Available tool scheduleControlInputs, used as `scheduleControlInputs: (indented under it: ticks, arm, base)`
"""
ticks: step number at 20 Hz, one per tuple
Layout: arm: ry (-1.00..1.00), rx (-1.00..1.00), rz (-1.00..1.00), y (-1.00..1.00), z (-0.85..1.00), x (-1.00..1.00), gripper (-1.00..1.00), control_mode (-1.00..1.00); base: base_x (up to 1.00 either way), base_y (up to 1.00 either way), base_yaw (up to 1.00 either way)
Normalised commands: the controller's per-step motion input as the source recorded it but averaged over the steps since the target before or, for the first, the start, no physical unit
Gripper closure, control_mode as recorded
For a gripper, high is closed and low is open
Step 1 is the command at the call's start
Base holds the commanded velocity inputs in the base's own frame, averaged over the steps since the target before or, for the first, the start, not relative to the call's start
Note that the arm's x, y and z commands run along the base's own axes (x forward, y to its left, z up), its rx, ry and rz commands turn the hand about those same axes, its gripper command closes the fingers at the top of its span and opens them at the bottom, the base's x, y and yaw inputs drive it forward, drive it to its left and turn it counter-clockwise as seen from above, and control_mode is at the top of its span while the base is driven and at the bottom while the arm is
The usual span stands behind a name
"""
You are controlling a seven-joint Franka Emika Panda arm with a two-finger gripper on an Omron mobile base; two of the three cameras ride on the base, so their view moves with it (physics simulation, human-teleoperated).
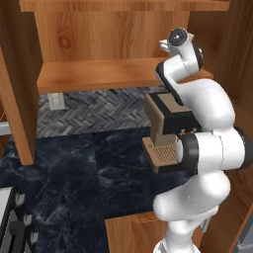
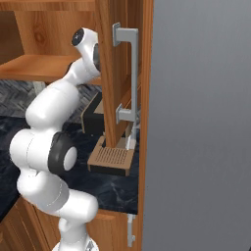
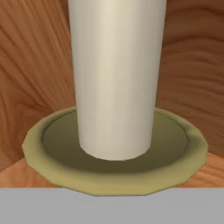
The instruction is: Get the candle and the beer from the cabinet and move them to the dining counter.
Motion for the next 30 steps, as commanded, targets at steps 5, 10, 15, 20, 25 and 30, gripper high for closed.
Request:
scheduleControlInputs:
  ticks: [5, 10, 15, 20, 25, 30]
  arm:
    - [-0.11, 0.00, 0.00, 0.25, 0.12, -0.34, 1.00, -1.00]
    - [0.00, -0.01, 0.00, 0.16, 0.30, -0.47, 1.00, -1.00]
    - [0.00, -0.06, 0.00, 0.22, 0.21, -0.56, 1.00, -1.00]
    - [-0.02, -0.06, 0.00, 0.21, 0.04, -0.66, 1.00, -1.00]
    - [-0.03, -0.07, 0.00, 0.21, 0.01, -0.63, 1.00, -1.00]
    - [0.00, -0.04, 0.00, 0.22, 0.00, -0.59, 1.00, -1.00]
  base:
    - [0.00, 0.00, 0.00]
    - [0.00, 0.00, 0.00]
    - [0.00, 0.00, 0.00]
    - [0.00, 0.00, 0.00]
    - [0.00, 0.00, 0.00]
    - [0.00, 0.00, 0.00]
